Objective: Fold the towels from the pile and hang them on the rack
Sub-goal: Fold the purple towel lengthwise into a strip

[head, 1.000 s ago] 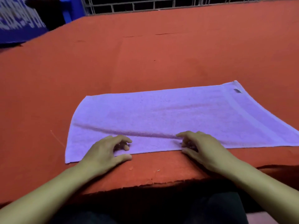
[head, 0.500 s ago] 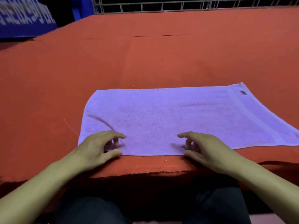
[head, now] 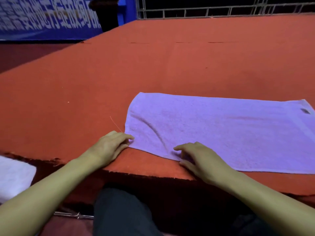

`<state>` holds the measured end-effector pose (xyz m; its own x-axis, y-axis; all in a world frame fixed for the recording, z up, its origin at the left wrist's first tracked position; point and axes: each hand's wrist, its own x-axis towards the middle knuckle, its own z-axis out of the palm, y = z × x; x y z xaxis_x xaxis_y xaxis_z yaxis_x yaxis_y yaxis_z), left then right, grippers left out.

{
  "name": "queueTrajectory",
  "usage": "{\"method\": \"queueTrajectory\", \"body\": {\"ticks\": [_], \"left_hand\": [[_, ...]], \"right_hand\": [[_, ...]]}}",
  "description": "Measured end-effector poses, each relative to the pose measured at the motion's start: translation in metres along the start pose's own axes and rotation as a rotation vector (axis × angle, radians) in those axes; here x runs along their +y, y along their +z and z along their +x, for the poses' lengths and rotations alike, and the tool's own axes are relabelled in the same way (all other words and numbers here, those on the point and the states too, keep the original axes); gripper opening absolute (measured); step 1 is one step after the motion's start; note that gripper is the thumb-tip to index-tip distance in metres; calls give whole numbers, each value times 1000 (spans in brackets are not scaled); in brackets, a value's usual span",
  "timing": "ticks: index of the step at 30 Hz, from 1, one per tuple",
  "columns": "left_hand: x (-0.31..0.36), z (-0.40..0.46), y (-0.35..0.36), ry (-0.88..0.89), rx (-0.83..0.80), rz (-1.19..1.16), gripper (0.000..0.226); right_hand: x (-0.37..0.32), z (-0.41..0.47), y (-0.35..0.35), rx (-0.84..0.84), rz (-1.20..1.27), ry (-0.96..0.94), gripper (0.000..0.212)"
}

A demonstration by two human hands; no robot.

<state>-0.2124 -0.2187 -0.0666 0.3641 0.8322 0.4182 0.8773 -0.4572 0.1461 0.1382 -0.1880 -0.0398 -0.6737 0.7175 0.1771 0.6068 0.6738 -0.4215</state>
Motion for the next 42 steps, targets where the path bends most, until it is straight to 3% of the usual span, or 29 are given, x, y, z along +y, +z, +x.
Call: {"method": "queueTrajectory", "body": {"ticks": [5, 16, 21, 24, 29, 34, 42], "left_hand": [[-5, 0, -2, 17, -33, -31, 39], [0, -23, -30, -30, -145, -94, 36], [-2, 28, -32, -265, -39, -181, 41], [-34, 88, -16, -444, 56, -270, 26], [-91, 169, 18, -580, 84, -337, 27], [-129, 209, 50, -515, -76, -283, 35], [-155, 235, 54, -415, -220, -187, 37]], "right_hand": [[1, 0, 2, -17, -9, -14, 36], [-3, 2, -1, -105, 111, -17, 57], [3, 35, -15, -43, 143, -15, 51], [19, 81, -19, 13, 129, 20, 47], [61, 162, -22, 167, 174, 126, 41], [122, 214, -23, 311, 48, 197, 41], [189, 232, -30, 206, -169, 306, 43]]}}
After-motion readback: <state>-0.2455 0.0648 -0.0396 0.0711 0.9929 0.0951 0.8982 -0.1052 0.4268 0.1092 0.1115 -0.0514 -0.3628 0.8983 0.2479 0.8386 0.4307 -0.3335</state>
